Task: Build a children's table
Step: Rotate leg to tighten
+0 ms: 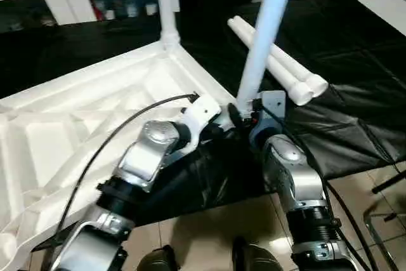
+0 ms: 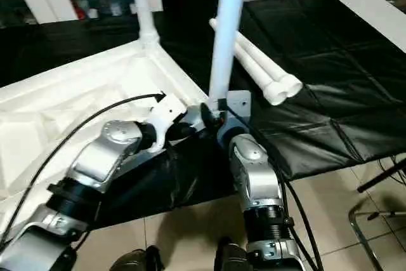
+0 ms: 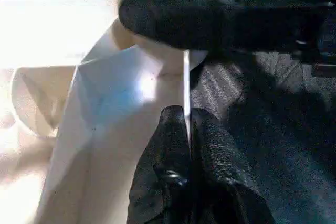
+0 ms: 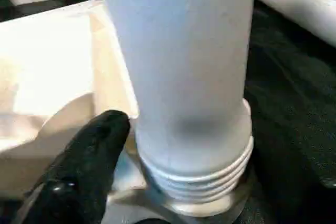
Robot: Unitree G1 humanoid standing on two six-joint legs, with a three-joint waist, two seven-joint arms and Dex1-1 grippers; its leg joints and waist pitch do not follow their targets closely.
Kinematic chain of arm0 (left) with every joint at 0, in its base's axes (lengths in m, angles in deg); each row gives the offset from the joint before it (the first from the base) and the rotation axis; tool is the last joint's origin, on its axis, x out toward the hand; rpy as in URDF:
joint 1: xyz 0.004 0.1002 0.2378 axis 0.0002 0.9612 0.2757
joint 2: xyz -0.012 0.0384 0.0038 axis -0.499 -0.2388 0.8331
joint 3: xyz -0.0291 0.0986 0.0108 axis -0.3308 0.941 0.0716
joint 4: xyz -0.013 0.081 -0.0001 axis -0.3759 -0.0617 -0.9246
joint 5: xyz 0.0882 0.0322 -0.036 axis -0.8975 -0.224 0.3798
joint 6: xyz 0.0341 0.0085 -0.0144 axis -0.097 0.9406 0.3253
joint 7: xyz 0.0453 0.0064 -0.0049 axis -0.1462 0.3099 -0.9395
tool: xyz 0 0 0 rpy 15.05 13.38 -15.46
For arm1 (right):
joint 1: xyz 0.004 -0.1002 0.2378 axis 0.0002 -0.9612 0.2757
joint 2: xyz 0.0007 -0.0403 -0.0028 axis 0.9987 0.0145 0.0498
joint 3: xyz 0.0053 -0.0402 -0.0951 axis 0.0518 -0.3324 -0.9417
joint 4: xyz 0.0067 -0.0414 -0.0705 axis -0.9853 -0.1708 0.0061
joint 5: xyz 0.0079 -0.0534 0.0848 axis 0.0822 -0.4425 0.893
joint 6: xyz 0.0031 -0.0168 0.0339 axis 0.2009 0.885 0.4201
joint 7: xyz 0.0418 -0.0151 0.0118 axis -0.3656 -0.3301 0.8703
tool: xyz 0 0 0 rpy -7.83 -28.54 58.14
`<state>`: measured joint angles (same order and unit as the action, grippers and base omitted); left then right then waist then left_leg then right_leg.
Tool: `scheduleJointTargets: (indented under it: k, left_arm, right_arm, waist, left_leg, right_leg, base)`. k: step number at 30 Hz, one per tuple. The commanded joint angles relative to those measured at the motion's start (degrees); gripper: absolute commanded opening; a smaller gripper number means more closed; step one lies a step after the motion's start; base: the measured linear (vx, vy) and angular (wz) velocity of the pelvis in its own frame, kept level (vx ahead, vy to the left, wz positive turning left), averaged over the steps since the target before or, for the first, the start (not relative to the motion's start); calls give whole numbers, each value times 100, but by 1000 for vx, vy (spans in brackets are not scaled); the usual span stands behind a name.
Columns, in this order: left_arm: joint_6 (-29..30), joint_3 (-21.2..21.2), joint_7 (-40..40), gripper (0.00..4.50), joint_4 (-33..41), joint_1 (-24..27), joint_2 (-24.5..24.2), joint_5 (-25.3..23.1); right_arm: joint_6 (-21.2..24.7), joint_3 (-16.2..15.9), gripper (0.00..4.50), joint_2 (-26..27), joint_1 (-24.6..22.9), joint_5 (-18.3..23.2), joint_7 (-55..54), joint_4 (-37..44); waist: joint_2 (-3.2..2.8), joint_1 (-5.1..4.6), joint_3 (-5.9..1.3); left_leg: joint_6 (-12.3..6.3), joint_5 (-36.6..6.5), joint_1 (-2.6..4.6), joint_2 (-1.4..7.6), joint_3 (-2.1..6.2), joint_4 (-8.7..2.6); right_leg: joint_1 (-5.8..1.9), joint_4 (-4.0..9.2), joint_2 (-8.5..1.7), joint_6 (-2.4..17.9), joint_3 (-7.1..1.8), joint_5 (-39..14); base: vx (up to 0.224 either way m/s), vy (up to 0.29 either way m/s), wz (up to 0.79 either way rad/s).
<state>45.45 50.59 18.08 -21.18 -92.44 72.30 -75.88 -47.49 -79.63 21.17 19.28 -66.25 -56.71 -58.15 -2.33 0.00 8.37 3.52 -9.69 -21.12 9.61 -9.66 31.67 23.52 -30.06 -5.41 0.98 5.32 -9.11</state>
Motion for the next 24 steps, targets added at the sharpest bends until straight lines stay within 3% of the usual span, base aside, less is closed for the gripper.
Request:
scheduleJointTargets:
  k: [1,4,5,7,9,12,13,16,18,20,24]
  left_arm:
    - [-401,163,461,0,172,64,-229,63]
    - [-709,279,866,0,184,168,-541,99]
    - [-744,283,920,0,186,184,-568,116]
    - [-1099,368,1237,0,117,240,-786,149]
    - [-1207,404,1341,0,77,235,-857,146]
    - [-1513,509,1825,0,-23,189,-1097,184]
    - [-1652,549,2007,0,-69,167,-1171,216]
    - [-1878,653,2550,0,-130,131,-1360,344]
    - [-1967,675,2730,0,-181,102,-1412,397]
    - [-2059,717,2839,0,-235,60,-1458,387]
    - [-2275,772,3104,0,-420,-63,-1536,359]
  right_arm:
    - [-52,-361,419,-272,-97,248,871,157]
    - [-114,-499,438,-903,-180,355,1812,470]
    - [-90,-506,446,-982,-192,396,1940,515]
    - [-1,-554,446,-1521,-229,606,2792,726]
    - [-20,-595,446,-1671,-215,640,3025,741]
    - [44,-633,446,-2010,-83,839,3633,730]
    - [41,-658,446,-2090,-28,879,3785,685]
    - [-21,-789,446,-2279,114,915,4193,549]
    - [-13,-848,446,-2340,182,958,4404,486]
    - [-67,-881,446,-2354,250,967,4525,403]
    - [-255,-962,446,-2343,456,970,4849,75]
  waist:
    - [105,67,-362]
    - [86,143,-417]
    - [85,164,-410]
    - [109,223,-460]
    - [105,290,-502]
    - [137,347,-592]
    - [139,346,-579]
    - [121,370,-560]
    - [99,386,-530]
    - [90,406,-532]
    - [109,444,-517]
  left_leg:
    - [-358,-1969,28,288,118,-453]
    - [-524,-1523,26,290,83,-387]
    - [-595,-1478,49,299,47,-370]
    - [-674,-1259,24,286,37,-329]
    - [-802,-832,16,285,14,-272]
    - [-1080,-70,-62,244,16,-165]
    - [-1169,-25,-71,256,20,-154]
    - [-1158,-205,-60,270,26,-158]
    - [-1005,-497,-25,315,20,-176]
    - [-880,-666,-2,332,26,-186]
    - [-616,-1034,5,330,29,-209]
  right_leg:
    - [-259,330,-395,774,-306,-2421]
    - [-255,253,-388,907,-335,-2053]
    - [-218,239,-363,983,-344,-1957]
    - [-272,193,-363,1078,-339,-1843]
    - [-271,104,-338,1228,-344,-1207]
    - [-345,-110,-313,1559,-330,70]
    - [-327,-131,-303,1631,-315,175]
    - [-322,-83,-312,1600,-277,-357]
    - [-283,-41,-303,1522,-282,-855]
    - [-268,-34,-308,1503,-290,-1030]
    - [-260,20,-337,1327,-298,-1565]
  base:
    - [0,0,0]
    - [31,-34,5]
    - [56,-59,11]
    - [33,-30,3]
    - [85,-69,4]
    - [21,-17,1]
    - [0,0,0]
    - [0,0,0]
    - [0,0,0]
    - [0,0,0]
    - [0,0,0]
